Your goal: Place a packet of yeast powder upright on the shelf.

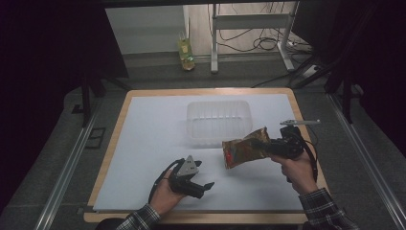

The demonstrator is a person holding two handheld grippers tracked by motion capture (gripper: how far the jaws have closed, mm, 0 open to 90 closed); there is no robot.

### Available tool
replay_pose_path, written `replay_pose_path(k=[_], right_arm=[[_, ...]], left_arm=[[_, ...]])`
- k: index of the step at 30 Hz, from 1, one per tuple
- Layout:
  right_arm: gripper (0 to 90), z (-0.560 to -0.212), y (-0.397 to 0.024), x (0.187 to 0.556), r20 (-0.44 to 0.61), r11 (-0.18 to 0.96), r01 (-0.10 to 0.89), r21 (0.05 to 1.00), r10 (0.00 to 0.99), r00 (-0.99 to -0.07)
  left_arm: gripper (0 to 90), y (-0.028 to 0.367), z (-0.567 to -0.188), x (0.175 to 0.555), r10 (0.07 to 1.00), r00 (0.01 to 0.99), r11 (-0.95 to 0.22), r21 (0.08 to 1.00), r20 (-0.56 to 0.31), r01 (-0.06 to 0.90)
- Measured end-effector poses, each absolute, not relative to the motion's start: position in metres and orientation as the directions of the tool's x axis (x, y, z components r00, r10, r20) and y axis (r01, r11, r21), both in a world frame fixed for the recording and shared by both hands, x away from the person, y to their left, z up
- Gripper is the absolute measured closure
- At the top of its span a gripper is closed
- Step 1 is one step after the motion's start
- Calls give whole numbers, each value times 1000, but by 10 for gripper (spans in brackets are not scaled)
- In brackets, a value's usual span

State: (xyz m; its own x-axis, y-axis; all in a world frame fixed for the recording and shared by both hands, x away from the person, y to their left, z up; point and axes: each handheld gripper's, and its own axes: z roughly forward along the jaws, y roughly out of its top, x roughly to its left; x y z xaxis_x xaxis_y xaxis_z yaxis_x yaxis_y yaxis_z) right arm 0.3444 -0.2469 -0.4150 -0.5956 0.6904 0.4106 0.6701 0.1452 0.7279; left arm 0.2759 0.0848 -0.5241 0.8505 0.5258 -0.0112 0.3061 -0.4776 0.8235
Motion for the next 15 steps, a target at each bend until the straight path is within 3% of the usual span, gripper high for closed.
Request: replay_pose_path(k=[15], right_arm=[[702,-398,-256,362,428,109,679,725,702,-570]], left_arm=[[60,86,-527,276,535,845,-484,823,10,297]])
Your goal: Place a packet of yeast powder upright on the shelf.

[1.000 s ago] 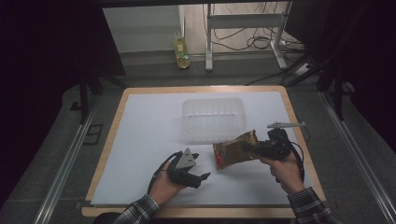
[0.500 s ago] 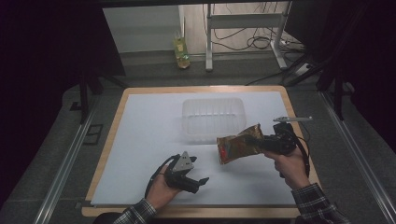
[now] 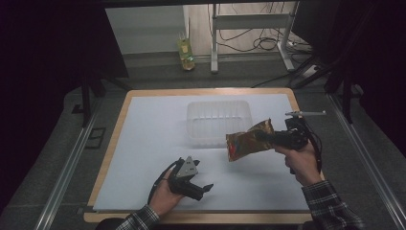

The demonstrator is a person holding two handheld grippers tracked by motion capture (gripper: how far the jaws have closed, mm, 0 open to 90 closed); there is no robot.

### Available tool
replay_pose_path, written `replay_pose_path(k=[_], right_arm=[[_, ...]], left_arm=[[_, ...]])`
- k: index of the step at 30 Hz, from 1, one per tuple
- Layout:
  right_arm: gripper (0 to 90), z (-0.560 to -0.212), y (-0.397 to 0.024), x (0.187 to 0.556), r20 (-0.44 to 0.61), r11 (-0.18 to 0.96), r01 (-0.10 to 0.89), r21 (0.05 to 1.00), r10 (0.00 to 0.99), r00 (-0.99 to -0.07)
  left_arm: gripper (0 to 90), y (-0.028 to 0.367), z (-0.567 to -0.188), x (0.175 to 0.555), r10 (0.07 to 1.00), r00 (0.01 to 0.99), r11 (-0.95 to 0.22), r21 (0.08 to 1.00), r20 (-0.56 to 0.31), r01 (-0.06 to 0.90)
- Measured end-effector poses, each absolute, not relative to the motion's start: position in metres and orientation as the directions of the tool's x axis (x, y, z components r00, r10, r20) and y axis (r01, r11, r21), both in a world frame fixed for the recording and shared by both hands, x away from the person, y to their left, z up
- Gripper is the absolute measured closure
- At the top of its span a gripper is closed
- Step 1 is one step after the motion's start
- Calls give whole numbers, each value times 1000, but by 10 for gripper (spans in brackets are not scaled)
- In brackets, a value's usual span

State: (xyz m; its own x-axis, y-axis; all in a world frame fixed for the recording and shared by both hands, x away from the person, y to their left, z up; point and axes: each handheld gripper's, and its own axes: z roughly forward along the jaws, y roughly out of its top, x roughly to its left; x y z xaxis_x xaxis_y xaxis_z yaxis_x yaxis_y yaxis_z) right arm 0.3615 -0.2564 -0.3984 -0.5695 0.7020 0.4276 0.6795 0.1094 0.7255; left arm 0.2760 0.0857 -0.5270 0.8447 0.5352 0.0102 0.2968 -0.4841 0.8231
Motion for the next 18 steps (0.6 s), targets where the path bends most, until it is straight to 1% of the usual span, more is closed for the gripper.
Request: replay_pose_path(k=[18], right_arm=[[704,-375,-264,394,386,79,666,742,762,-520]], left_arm=[[56,86,-528,277,547,836,-500,814,31,297]])
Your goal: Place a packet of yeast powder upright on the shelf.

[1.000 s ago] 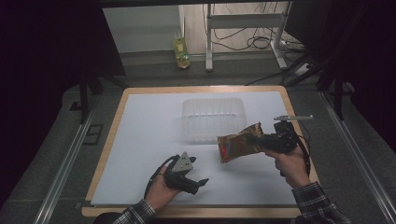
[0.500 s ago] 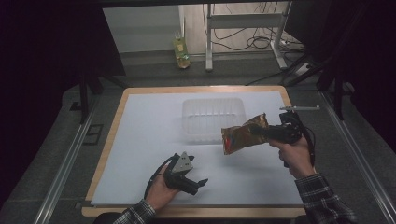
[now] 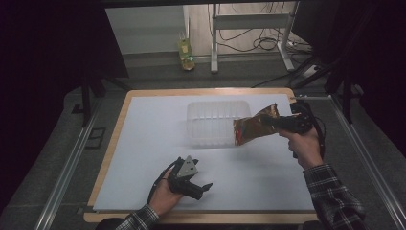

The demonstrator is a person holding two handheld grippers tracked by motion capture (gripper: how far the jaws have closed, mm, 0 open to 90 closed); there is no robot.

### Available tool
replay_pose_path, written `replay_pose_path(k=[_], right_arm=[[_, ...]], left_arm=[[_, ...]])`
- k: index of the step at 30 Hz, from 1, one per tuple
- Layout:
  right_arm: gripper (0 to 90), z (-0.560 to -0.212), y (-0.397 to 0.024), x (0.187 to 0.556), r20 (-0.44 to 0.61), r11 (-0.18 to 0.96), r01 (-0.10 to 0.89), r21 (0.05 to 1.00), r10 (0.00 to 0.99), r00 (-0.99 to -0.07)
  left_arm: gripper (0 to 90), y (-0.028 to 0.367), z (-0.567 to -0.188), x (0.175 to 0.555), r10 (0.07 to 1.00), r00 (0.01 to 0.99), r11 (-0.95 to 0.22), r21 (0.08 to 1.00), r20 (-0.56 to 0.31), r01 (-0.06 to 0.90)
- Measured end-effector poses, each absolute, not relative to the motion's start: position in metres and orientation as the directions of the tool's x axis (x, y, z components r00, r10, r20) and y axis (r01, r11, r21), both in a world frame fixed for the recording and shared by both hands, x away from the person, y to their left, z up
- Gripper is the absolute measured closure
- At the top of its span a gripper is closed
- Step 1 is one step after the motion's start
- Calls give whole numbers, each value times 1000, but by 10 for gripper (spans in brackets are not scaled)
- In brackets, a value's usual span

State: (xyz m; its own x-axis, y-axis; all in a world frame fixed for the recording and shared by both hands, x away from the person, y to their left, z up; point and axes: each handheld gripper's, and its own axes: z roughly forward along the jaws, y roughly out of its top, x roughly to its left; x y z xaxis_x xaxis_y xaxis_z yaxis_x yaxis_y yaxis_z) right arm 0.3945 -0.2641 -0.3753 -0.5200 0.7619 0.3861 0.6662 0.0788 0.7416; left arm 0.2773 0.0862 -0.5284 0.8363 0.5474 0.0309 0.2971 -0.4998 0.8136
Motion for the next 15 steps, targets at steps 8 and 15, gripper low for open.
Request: replay_pose_path(k=[8,15], right_arm=[[705,-370,-262,409,379,68,666,743,777,-502],[705,-364,-256,421,354,79,659,748,792,-497]], left_arm=[[57,86,-528,277,549,835,-498,815,32,295],[52,88,-527,278,553,832,-487,822,28,296]])
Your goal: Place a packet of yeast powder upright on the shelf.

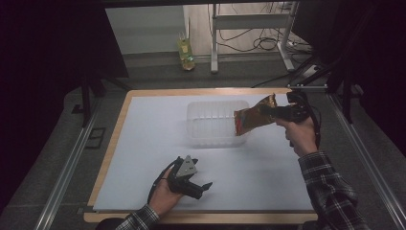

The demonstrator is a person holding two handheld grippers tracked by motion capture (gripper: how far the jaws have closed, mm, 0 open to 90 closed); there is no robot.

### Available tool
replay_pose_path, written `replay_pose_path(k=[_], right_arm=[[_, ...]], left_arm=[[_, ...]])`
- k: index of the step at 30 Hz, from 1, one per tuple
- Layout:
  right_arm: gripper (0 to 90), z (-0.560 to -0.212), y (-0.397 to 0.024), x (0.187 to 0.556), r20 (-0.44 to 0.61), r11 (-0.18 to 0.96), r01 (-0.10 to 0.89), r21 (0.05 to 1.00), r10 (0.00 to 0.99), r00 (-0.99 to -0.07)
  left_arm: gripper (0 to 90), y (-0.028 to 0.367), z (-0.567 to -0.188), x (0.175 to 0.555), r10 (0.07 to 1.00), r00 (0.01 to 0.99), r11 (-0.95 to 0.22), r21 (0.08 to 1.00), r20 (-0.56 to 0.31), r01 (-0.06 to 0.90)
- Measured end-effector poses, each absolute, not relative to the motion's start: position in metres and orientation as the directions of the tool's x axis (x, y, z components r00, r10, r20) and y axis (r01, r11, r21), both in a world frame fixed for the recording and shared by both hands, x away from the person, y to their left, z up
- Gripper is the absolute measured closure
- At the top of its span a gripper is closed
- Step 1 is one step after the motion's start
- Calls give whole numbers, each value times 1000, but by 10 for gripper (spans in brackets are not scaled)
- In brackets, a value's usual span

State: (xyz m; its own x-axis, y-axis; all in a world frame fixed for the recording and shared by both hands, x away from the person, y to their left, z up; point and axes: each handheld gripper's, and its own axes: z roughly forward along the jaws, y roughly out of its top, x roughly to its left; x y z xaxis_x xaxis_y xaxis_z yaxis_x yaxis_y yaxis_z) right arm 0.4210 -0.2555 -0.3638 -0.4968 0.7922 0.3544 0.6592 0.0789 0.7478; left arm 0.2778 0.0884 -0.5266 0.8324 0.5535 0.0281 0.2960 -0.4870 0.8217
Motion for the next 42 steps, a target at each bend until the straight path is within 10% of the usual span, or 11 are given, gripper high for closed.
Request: replay_pose_path(k=[42], right_arm=[[706,-366,-196,481,181,208,685,698,875,-450]], left_arm=[[45,94,-523,279,592,804,-468,835,52,290]])
